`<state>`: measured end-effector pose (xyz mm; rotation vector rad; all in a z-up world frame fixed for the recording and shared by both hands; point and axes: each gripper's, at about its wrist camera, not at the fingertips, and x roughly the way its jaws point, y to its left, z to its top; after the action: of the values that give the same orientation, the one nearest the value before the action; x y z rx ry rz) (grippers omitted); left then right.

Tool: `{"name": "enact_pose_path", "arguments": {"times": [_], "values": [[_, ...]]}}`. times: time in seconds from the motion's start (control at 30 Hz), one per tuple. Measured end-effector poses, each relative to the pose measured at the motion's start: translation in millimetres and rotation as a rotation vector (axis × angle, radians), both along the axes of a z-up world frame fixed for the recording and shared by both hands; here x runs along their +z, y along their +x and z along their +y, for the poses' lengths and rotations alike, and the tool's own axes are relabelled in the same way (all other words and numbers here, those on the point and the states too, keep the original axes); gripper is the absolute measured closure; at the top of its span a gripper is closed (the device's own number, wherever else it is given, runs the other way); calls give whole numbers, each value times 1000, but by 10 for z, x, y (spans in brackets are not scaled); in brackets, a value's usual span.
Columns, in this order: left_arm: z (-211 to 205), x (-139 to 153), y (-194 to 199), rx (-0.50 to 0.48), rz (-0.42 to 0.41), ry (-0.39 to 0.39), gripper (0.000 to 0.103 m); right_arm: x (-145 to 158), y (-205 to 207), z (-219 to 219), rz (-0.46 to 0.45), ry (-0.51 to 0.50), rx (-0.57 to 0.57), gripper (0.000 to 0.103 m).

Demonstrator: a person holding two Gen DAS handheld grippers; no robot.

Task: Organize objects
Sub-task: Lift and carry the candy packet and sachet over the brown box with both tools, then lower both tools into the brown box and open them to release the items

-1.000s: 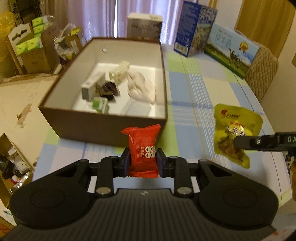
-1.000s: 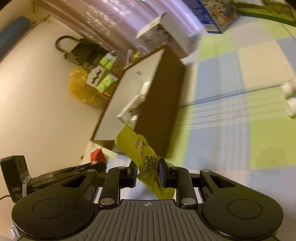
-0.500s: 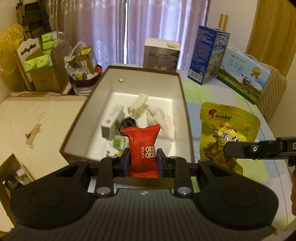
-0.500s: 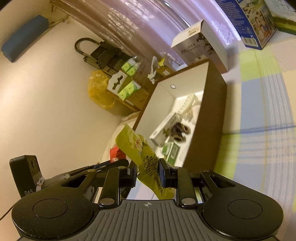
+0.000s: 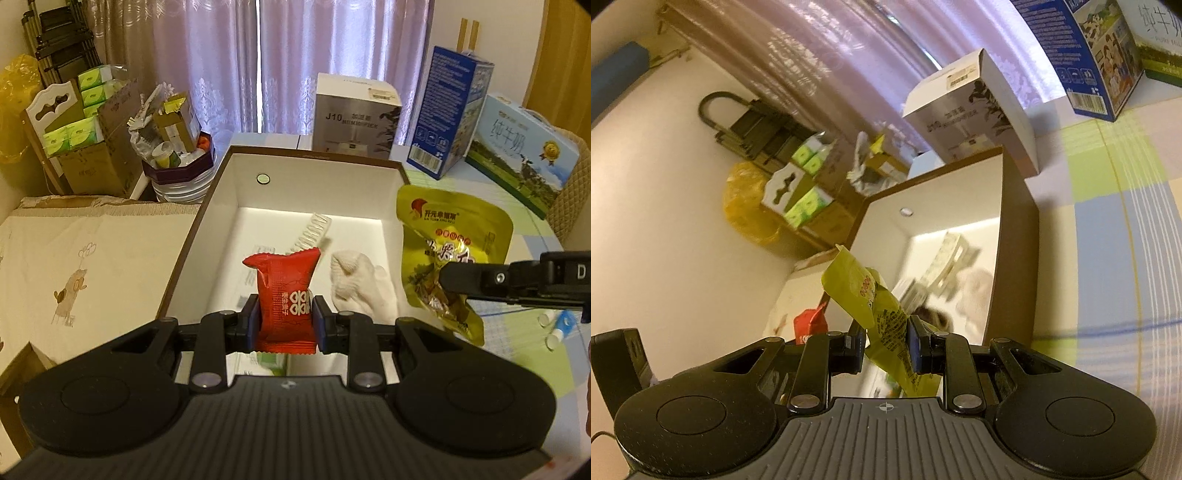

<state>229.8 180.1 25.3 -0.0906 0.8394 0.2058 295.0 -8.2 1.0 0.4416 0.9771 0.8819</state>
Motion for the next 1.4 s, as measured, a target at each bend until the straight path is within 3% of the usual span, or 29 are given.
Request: {"name": "enact_pose_path", "arguments": {"times": [0.57, 0.7, 0.8, 1.3, 1.4], "values": [[383, -362, 859, -31, 63, -7, 79, -293, 652, 409, -36, -154, -135, 83], [418, -414, 957, -38, 69, -16, 79, -318, 731, 466, -72, -190, -150, 76], [441, -449, 1003, -42, 74, -20, 79, -329, 758, 471, -82, -194, -147, 66], [489, -545, 1204, -59, 72, -14, 78, -307, 719, 569, -160, -269, -59, 59], [516, -522, 1223, -57, 57, -10, 70, -296, 681, 590, -175, -279, -32, 54]]}}
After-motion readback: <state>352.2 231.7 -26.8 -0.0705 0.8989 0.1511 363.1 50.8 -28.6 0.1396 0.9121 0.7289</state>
